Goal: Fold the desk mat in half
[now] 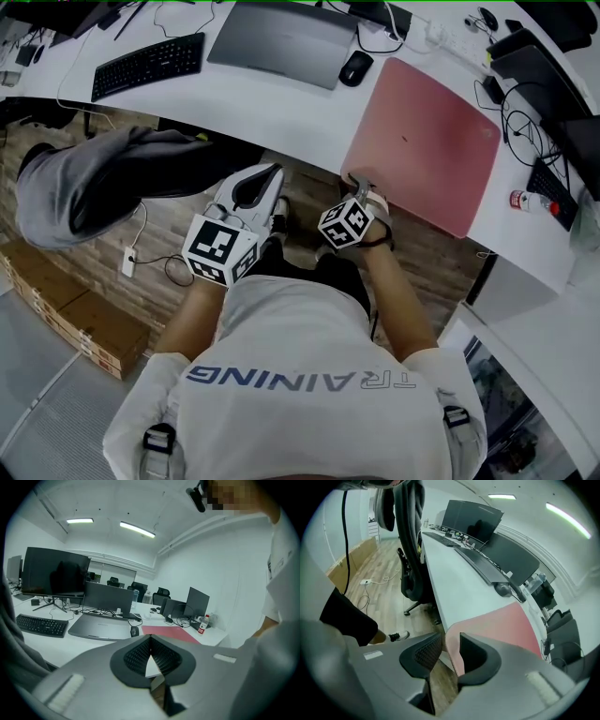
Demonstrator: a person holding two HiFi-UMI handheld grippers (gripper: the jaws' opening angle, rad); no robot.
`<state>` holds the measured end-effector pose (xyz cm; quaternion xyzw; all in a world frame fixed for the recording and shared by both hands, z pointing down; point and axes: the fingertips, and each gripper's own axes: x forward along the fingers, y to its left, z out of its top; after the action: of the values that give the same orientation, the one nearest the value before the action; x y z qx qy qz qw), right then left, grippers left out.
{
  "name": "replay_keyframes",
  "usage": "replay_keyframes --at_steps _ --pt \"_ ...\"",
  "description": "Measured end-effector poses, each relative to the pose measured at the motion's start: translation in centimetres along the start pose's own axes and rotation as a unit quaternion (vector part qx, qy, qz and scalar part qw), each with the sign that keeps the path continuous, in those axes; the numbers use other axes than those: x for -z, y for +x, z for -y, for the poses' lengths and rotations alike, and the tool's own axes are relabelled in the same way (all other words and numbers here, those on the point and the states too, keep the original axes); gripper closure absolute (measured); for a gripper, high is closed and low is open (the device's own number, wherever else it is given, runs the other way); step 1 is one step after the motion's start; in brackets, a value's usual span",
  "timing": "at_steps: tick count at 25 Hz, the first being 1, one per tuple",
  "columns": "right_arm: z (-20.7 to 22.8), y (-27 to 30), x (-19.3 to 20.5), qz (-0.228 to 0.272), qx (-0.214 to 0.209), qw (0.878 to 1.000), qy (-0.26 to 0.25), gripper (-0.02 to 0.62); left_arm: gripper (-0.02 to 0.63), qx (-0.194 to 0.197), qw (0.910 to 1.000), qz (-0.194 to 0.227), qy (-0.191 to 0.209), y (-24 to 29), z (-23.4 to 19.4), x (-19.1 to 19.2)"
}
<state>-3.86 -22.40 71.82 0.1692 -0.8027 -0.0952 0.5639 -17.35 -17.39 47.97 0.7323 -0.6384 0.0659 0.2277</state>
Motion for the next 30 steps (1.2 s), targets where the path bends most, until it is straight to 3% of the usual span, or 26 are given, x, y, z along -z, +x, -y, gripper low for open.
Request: replay_keyframes --at_steps 4,8,11,14,17,21,26,30 --pt "0.1 0.6 0.2 -0.012 0.027 0.999 -0.025 0.465 0.604 0.007 1.0 -0.005 0.002 0.0 -0.2 0.3" --pt "0.2 0.8 0.0 -0.016 0.049 0.998 -0.02 0.483 0.604 0.011 0.9999 -0.006 0.004 0.0 -0.5 0.3" --pt "0.2 0.6 0.0 -0.011 0.039 0.999 -0.002 0.497 0.604 0.015 0.9998 -0.008 0.006 0.0 -0.4 0.4" --pt "0.5 -0.4 -0.5 0.004 0.033 0.999 0.021 0.551 0.604 0.02 0.9997 -0.007 0.008 -0.1 -0.5 0.1" --pt "1.5 -1.4 -0.8 0.023 0.035 0.997 0.063 0.566 0.604 0.028 0.9995 -0.006 0.012 0.2 -0.1 -0.2" --pt "3.6 -2.7 -0.6 0.058 0.009 0.985 0.16 0.568 0.604 0.047 0.9987 -0.004 0.022 1.2 1.2 -0.8" --pt "6.8 -5.3 0.6 0.084 0.061 0.977 0.189 0.569 0.604 0.071 0.9969 -0.001 0.034 2.5 3.4 -1.7" --pt "9.0 -7.0 2.5 0.1 0.079 0.962 0.241 0.569 0.604 0.09 0.995 -0.003 0.045 3.7 5.6 -2.1"
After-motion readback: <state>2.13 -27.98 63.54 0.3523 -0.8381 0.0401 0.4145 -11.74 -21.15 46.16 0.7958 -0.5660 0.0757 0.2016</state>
